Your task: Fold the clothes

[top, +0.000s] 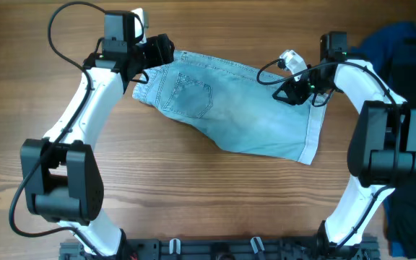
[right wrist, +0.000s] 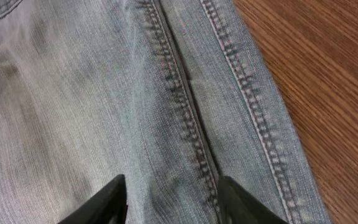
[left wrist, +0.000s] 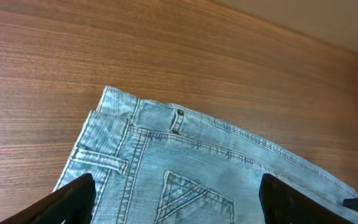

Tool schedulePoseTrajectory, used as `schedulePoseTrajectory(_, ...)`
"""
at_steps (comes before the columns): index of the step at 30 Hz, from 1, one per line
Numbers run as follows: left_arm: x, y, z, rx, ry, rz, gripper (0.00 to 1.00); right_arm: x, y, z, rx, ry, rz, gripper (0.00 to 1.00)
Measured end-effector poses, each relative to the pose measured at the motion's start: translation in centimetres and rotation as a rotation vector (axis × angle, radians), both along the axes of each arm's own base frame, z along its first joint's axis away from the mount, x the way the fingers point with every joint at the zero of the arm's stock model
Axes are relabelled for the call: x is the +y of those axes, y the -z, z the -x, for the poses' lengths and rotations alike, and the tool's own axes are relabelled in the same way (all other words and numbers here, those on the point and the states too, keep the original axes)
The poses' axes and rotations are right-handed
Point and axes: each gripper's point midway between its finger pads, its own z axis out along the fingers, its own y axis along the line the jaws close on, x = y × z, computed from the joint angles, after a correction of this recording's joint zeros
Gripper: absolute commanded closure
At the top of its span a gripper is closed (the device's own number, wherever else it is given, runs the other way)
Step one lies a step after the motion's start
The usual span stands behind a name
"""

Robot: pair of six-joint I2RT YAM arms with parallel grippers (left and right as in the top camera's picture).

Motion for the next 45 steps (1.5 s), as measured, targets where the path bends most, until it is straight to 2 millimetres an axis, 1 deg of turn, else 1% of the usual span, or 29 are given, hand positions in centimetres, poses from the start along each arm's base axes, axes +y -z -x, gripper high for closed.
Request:
schedulePoseTrajectory(1, 0.0, 0.0, 0.0, 0.002, 0.0, -0.001, 0.14, 0.0, 0.0, 0.0, 0.0, 0.0, 0.0, 0.59)
schedulePoseTrajectory(5, 0.2, 0.1, 0.0, 0.003, -0.005, -0.003, 0.13, 0.0, 0.1, 0.0, 0.0, 0.0, -0.001, 0.59)
schedulePoseTrajectory(8, 0.4, 0.1, 0.0, 0.003, -0.009, -0.003, 0.13, 0.0, 1.0, 0.2, 0.022, 0.0, -0.002, 0.6)
schedulePoseTrajectory(9, 0.5, 0.1, -0.1, 0.003, -0.011, -0.003, 0.13, 0.0, 1.4, 0.3, 0.032, 0.0, -0.002, 0.63)
schedulePoseTrajectory(12, 0.7, 0.1, -0.1, 0.003, -0.015, -0.003, 0.13, 0.0, 1.8, 0.3, 0.039, -0.003, -0.003, 0.93)
schedulePoseTrajectory(13, 0.7, 0.1, -0.1, 0.003, -0.015, -0.003, 0.13, 0.0, 1.8, 0.4, 0.044, 0.005, -0.004, 0.96)
schedulePoseTrajectory(17, 0.7, 0.1, -0.1, 0.003, -0.015, -0.003, 0.13, 0.1, 1.8, 0.4, 0.074, 0.048, -0.016, 0.96)
schedulePoseTrajectory(19, 0.7, 0.1, -0.1, 0.003, -0.015, -0.003, 0.13, 0.3, 1.6, 1.0, 0.123, 0.076, -0.035, 0.96)
schedulePoseTrajectory(20, 0.7, 0.1, -0.1, 0.002, -0.016, -0.003, 0.13, 0.6, 1.2, 1.6, 0.163, 0.084, -0.059, 0.96)
schedulePoseTrajectory(22, 0.9, 0.0, -0.2, 0.001, -0.019, -0.003, 0.13, 1.1, 0.3, 1.9, 0.197, 0.092, -0.092, 0.96)
schedulePoseTrajectory(25, 1.8, 0.0, -0.4, -0.001, -0.036, -0.003, 0.13, 1.9, -1.6, 3.2, 0.285, 0.102, -0.141, 0.96)
schedulePoseTrajectory(26, 2.3, 0.0, -0.5, -0.001, -0.048, -0.003, 0.13, 2.5, -2.6, 3.9, 0.315, 0.101, -0.155, 0.96)
schedulePoseTrajectory(29, 3.7, -0.1, -0.7, -0.005, -0.077, -0.003, 0.13, 4.1, -4.6, 6.0, 0.378, 0.084, -0.159, 0.96)
schedulePoseTrajectory(30, 4.3, -0.1, -0.9, -0.01, -0.088, -0.005, 0.13, 5.2, -5.5, 7.0, 0.397, 0.068, -0.154, 0.96)
schedulePoseTrajectory(31, 4.7, -0.2, -1.1, -0.016, -0.097, -0.004, 0.13, 5.9, -6.0, 7.4, 0.402, 0.058, -0.152, 0.96)
schedulePoseTrajectory(34, 5.9, -0.8, -1.8, -0.051, -0.122, -0.004, 0.13, 9.3, -7.9, 10.1, 0.453, -0.002, -0.13, 0.96)
schedulePoseTrajectory(35, 6.1, -1.0, -2.0, -0.063, -0.127, -0.003, 0.13, 10.1, -8.2, 11.0, 0.475, -0.017, -0.119, 0.96)
schedulePoseTrajectory(39, 6.7, -1.6, -2.6, -0.096, -0.139, -0.003, 0.13, 14.0, -8.4, 16.5, 0.605, -0.117, -0.004, 0.96)
schedulePoseTrajectory(41, 6.7, -1.8, -2.7, -0.105, -0.139, -0.003, 0.13, 15.4, -8.4, 18.5, 0.639, -0.164, 0.04, 0.96)
schedulePoseTrajectory(43, 6.7, -1.9, -2.9, -0.112, -0.14, -0.002, 0.13, 16.9, -8.2, 20.6, 0.659, -0.216, 0.098, 0.96)
schedulePoseTrajectory(45, 6.7, -2.0, -3.0, -0.119, -0.139, -0.002, 0.13, 18.0, -7.1, 22.8, 0.657, -0.261, 0.185, 0.96)
